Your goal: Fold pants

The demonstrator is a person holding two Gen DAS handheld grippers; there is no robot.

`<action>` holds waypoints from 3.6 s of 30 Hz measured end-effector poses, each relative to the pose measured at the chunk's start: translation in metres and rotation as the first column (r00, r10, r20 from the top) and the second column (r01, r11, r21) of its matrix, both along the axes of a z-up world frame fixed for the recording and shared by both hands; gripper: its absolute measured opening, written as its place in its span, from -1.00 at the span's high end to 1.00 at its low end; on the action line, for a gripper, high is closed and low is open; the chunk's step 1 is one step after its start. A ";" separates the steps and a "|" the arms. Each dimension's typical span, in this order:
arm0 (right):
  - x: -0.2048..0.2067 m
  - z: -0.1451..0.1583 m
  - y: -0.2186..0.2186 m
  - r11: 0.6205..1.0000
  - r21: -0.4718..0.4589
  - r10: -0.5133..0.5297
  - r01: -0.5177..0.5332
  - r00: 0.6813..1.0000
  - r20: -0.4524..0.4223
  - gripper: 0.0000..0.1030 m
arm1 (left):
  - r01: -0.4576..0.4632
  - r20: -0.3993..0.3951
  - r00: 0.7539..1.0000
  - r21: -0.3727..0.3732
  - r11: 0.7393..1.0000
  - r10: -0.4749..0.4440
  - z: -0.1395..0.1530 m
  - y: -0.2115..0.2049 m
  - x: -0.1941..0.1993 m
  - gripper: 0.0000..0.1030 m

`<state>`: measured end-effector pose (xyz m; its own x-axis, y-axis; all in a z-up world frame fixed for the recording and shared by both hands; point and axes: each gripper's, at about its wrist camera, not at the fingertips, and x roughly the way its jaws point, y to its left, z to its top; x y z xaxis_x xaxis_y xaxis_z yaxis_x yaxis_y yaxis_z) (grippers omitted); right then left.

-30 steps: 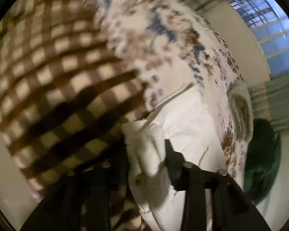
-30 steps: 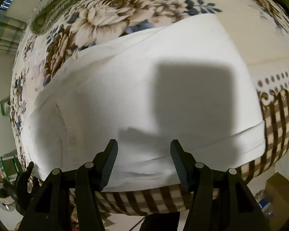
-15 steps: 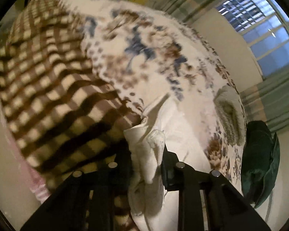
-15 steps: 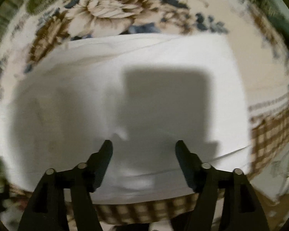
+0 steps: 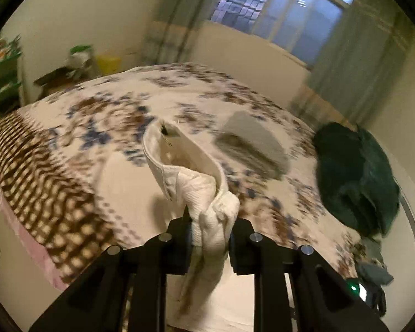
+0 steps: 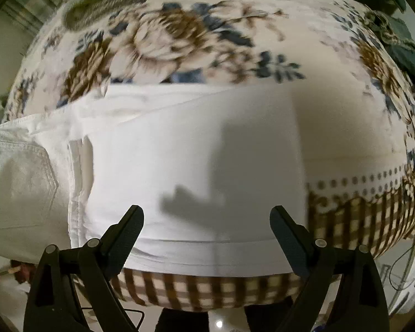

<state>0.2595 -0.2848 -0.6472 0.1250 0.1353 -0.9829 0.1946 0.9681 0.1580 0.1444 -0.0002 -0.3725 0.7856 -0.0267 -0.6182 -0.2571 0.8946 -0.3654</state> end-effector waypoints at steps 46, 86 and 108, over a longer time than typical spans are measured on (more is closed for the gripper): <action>0.052 -0.143 -0.214 0.802 0.574 -0.136 0.168 0.986 -0.099 -0.98 | 0.247 -0.607 0.795 0.293 0.924 -0.020 -0.160 -0.156 0.062 -0.47; 0.061 -0.127 -0.257 0.781 0.506 -0.366 0.365 0.925 -0.103 0.94 | 0.386 -0.632 0.716 0.002 0.923 -0.298 -0.210 -0.138 0.222 0.72; -0.063 -0.171 -0.160 0.556 0.713 -0.370 0.428 0.895 -0.248 -0.41 | 0.205 -0.630 0.738 -0.133 0.970 -0.242 -0.214 -0.098 0.060 -0.65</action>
<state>0.1962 -0.4450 -0.8182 0.2932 0.7604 -0.5795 0.5684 0.3488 0.7452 0.2045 -0.0977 -0.5869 0.1761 -0.1967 -0.9645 -0.2415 0.9412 -0.2361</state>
